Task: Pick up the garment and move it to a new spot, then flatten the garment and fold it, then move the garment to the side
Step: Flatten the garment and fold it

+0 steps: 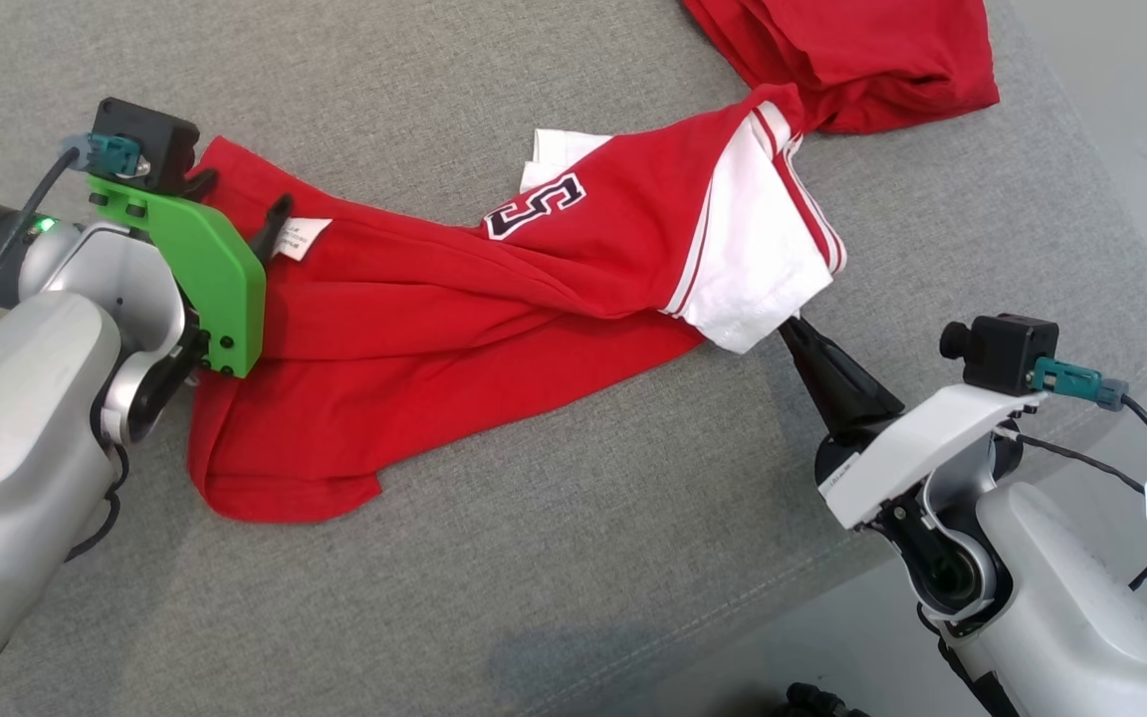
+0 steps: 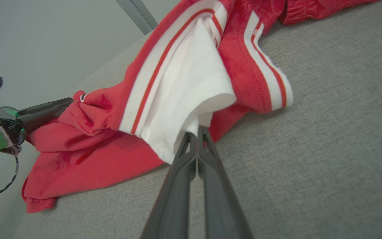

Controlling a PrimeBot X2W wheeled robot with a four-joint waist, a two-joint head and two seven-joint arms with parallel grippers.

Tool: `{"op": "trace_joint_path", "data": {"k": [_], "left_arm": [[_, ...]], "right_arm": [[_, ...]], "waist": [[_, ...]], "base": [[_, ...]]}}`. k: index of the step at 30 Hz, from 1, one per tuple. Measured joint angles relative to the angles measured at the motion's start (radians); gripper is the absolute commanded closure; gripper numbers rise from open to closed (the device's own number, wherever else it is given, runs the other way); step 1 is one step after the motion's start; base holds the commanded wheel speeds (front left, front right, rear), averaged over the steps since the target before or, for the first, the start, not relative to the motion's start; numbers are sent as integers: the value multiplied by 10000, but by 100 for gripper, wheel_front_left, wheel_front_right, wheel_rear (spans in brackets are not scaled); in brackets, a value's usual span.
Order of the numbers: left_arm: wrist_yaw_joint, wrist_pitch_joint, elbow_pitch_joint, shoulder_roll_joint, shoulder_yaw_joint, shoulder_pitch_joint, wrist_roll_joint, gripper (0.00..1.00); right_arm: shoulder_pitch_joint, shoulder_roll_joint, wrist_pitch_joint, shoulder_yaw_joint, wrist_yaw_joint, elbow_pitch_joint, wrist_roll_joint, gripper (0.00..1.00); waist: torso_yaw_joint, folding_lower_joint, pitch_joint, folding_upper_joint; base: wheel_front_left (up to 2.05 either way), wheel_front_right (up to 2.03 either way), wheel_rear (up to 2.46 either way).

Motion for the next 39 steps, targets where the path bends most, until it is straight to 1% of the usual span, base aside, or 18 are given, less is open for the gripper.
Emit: {"op": "trace_joint_path", "data": {"k": [3, 5, 6, 7, 10, 11, 12, 15, 16, 19, 21, 25, 30, 33, 35, 36, 38, 39], "left_arm": [[-44, -4, 221, -13, 2, -121, 65, 11], [-75, -44, 341, -19, 8, -183, 121, 6], [-77, -73, 412, -29, 8, -217, 196, 0], [-90, -73, 487, -42, 8, -247, 249, 0], [-123, -69, 646, -146, -2, -294, 253, 7], [-169, -67, 700, -203, -10, -297, 253, 13], [-219, -54, 761, -253, -36, -301, 253, 14], [-307, -13, 926, -313, -127, -302, 251, 25], [-307, -13, 926, -313, -127, -302, 251, 26], [-395, -15, 1093, -322, -173, -309, 253, 26], [-399, -17, 1202, -328, -178, -335, 253, 22], [-493, -31, 1333, -336, -178, -522, 305, 18], [-573, -61, 1567, -357, -184, -652, 313, 20], [-635, -63, 1682, -416, -207, -654, 314, 25], [-654, -73, 1789, -479, -230, -654, 314, 33], [-663, -75, 1824, -510, -236, -654, 313, 35], [-744, -117, 1866, -558, -244, -655, 314, 41], [-746, -119, 1883, -581, -247, -657, 314, 47]], "right_arm": [[1, 6, -25, -25, -4, 0, 13, 100], [1, 6, -33, -35, -10, 0, 13, 100], [1, 6, -38, -40, -10, 0, 13, 100], [2, 4, -38, -48, -12, 0, 13, 100], [7, 0, -38, -50, -12, 0, 15, 100], [10, 0, -38, -50, -12, 0, 15, 100], [12, -2, -38, -50, -12, 0, 15, 100], [39, -2, -36, -44, -12, 0, 15, 100], [39, -2, -36, -44, -12, 0, 15, 100], [87, 0, -36, -31, -13, -2, 15, 100], [113, 0, -36, -25, -13, -2, 17, 100], [151, 2, -35, -21, -15, 0, 46, 100], [153, 6, -33, -21, -82, 0, 75, 100], [155, 6, -33, -21, -82, -2, 77, 100], [156, 6, -33, -25, -84, -2, 79, 100], [156, 4, -33, -27, -84, -2, 81, 100], [157, 4, -33, -29, -84, -2, 90, 100], [157, 4, -33, -29, -84, -2, 90, 100]], "waist": [[33, 0, -4, 0], [60, 0, -10, 0], [73, 0, -15, 0], [87, 0, -20, 0], [128, 0, -26, 0], [140, 0, -30, 0], [150, 0, -35, 0], [166, 0, -44, 0], [166, 0, -44, 0], [158, 0, -49, 0], [143, 0, -51, 0], [100, 0, -54, 0], [46, 0, -46, 0], [23, 0, -39, 0], [16, 0, -34, 0], [15, 0, -33, 0], [17, 0, -34, 0], [20, 0, -35, 0]], "base": [[0, 0, 0], [0, 0, 0], [0, 0, 0], [0, 0, 0], [0, 0, 0], [0, 0, 0], [0, 0, 0], [0, 0, 0], [0, 0, 0], [0, 0, 0], [0, 0, 0], [0, 0, 0], [0, 0, 0], [0, 0, 0], [0, 0, 0], [0, 0, 0], [0, 0, 0], [0, 0, 0]]}}
